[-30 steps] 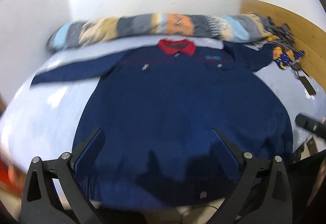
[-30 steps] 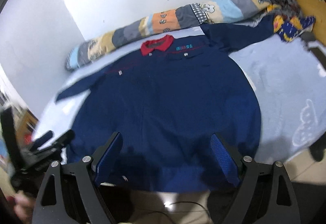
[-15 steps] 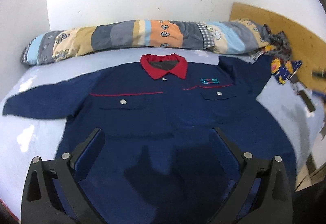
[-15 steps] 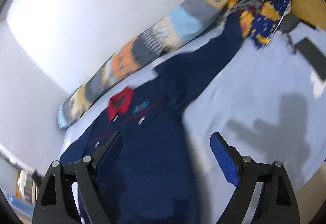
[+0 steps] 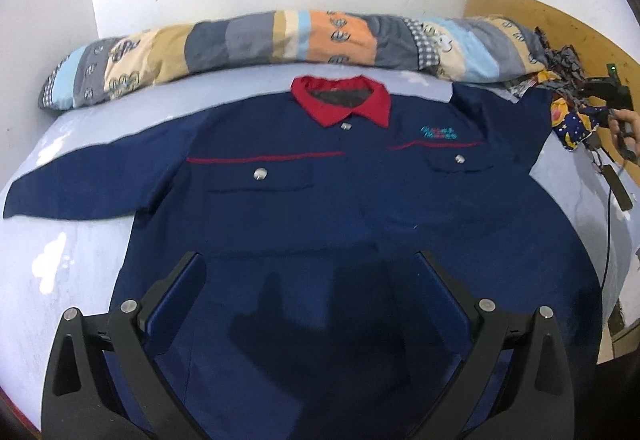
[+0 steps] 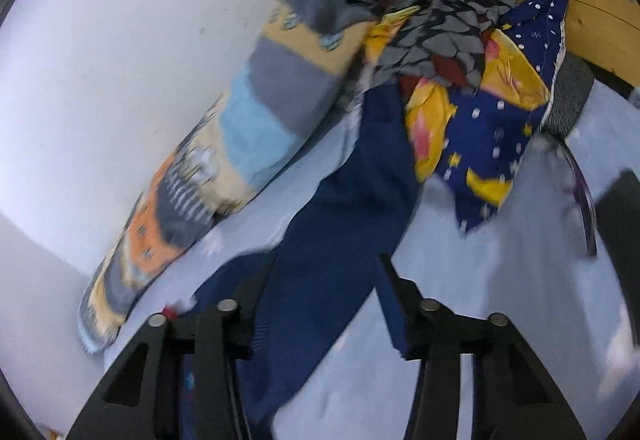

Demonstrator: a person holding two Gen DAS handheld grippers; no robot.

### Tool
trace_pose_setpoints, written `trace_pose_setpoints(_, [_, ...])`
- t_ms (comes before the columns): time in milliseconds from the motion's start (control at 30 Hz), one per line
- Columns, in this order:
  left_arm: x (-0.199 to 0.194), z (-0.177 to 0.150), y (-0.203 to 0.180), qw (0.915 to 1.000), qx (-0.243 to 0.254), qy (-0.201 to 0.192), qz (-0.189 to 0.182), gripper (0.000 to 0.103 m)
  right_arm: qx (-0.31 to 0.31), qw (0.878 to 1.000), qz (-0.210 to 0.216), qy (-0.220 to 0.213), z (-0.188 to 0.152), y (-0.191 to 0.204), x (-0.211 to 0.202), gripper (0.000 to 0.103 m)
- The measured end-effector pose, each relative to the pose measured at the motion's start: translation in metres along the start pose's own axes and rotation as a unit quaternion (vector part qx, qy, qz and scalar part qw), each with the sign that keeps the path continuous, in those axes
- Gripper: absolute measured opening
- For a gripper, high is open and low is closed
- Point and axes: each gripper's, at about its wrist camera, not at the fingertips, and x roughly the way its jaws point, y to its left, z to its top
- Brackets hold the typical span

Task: Fold large clothes
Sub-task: 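Reach the right tool to the jacket sleeve cuff and grasp it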

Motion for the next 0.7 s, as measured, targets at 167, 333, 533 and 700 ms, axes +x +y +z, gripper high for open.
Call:
trace_pose_setpoints(167, [0.007, -0.003, 0.012, 0.9996, -0.018, 0.018, -0.012, 0.102, 0.002, 1.0, -0.024, 0.006, 0.027, -0.025, 0.057, 0.031])
trace_pose_setpoints(333, [0.018, -0.008, 0.015, 0.9995, -0.008, 0.03, 0.007, 0.102, -0.022, 0.998, -0.065, -0.005, 0.05, -0.036, 0.097, 0.031])
trace_pose_setpoints(533, [0.027, -0.013, 0.01, 0.999, 0.008, 0.042, 0.013, 0.102, -0.039, 0.992, -0.117, -0.023, 0.077, -0.055, 0.12, 0.034])
trace_pose_setpoints(700, [0.035, -0.014, 0.009, 0.9982, -0.009, 0.059, -0.001, 0.102, -0.043, 0.996, -0.082, -0.014, 0.08, -0.058, 0.142, 0.033])
